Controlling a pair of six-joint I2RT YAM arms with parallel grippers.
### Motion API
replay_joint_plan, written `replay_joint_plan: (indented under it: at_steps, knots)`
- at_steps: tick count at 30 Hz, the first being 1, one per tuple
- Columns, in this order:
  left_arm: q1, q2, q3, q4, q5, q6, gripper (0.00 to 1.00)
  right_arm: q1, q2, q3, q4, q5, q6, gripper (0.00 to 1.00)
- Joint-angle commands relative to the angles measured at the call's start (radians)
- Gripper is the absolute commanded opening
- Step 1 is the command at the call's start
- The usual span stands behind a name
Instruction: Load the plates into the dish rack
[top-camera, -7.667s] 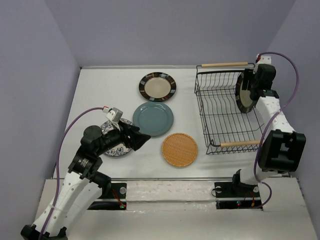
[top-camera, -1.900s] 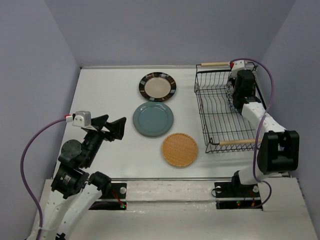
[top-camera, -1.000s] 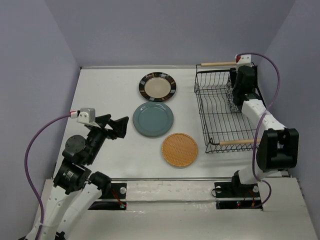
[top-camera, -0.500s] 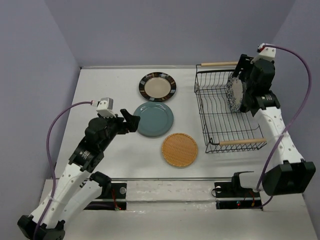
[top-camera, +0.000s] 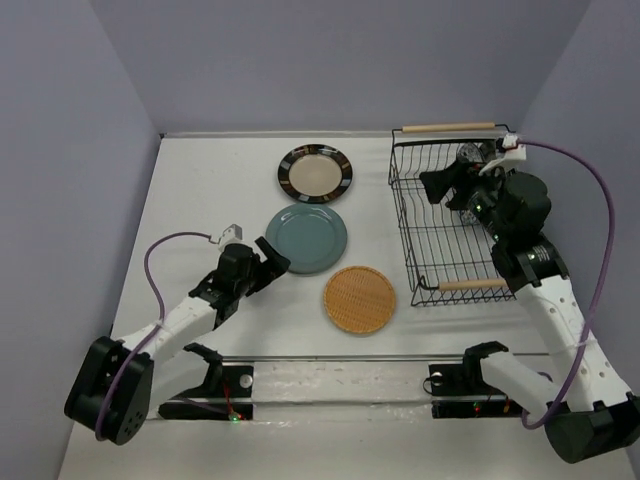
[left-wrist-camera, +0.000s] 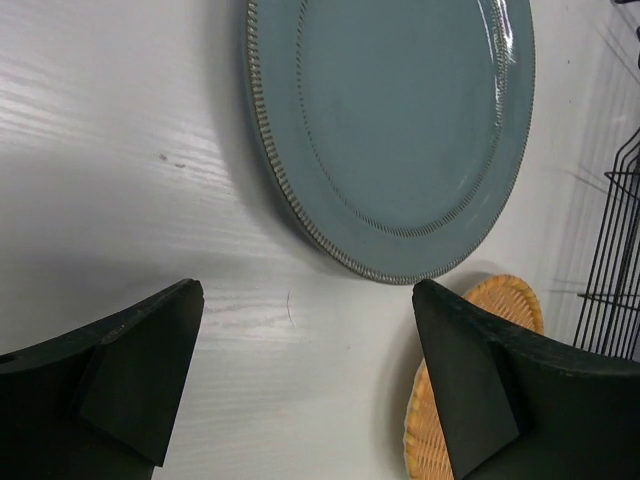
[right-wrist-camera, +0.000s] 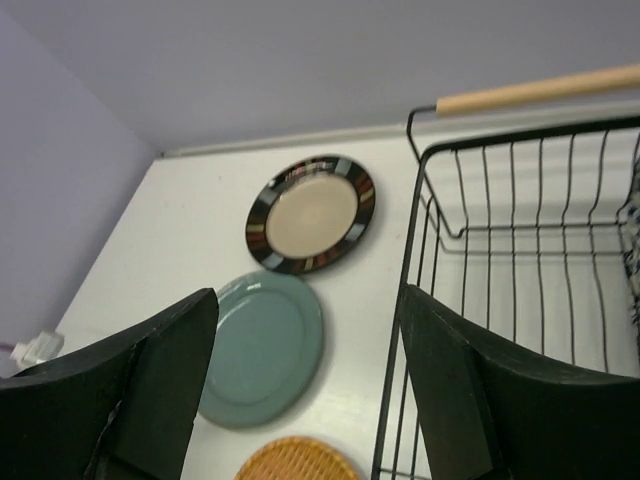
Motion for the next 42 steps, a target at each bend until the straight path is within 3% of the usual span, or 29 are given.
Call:
replay_joint_plan:
  at_steps: [1,7,13,19,21,23,28,33,37,39,42]
  knots:
    - [0.054,0.157,0.018,0.252,0.069,-0.048,0.95,0.023,-0.065,-0.101,0.024,-0.113,0.075,0.78]
    - [0.130,0.340,0.037,0.392,0.124,-0.065,0.86,0.023,-0.100,-0.169,0.038,-0.120,0.080,0.78]
    - [0.170,0.518,0.021,0.606,0.187,-0.130,0.69,0.023,-0.093,-0.195,0.053,-0.133,0.086,0.78]
    - [0.172,0.642,-0.027,0.820,0.187,-0.184,0.34,0.023,-0.099,-0.202,0.056,-0.148,0.097,0.77]
    - [0.176,0.652,-0.055,0.901,0.181,-0.199,0.06,0.032,-0.102,-0.202,0.052,-0.151,0.098,0.77]
    - [0.181,0.621,-0.107,0.967,0.170,-0.216,0.06,0.032,-0.102,-0.201,0.041,-0.157,0.100,0.77]
    - [0.189,0.390,-0.193,0.863,0.123,-0.189,0.06,0.042,-0.097,-0.189,0.024,-0.182,0.103,0.77]
    - [0.189,-0.072,-0.224,0.566,0.069,-0.160,0.06,0.098,-0.045,-0.155,0.015,-0.218,0.114,0.78]
    - [0.193,-0.441,-0.158,0.352,0.049,-0.138,0.06,0.187,0.037,-0.115,0.015,-0.211,0.112,0.78]
    - [0.201,-0.512,-0.112,0.254,0.016,-0.109,0.06,0.262,0.077,-0.078,0.016,-0.185,0.106,0.79]
    - [0.209,-0.568,-0.019,0.199,0.076,-0.098,0.06,0.312,0.168,-0.040,0.048,-0.209,0.103,0.80]
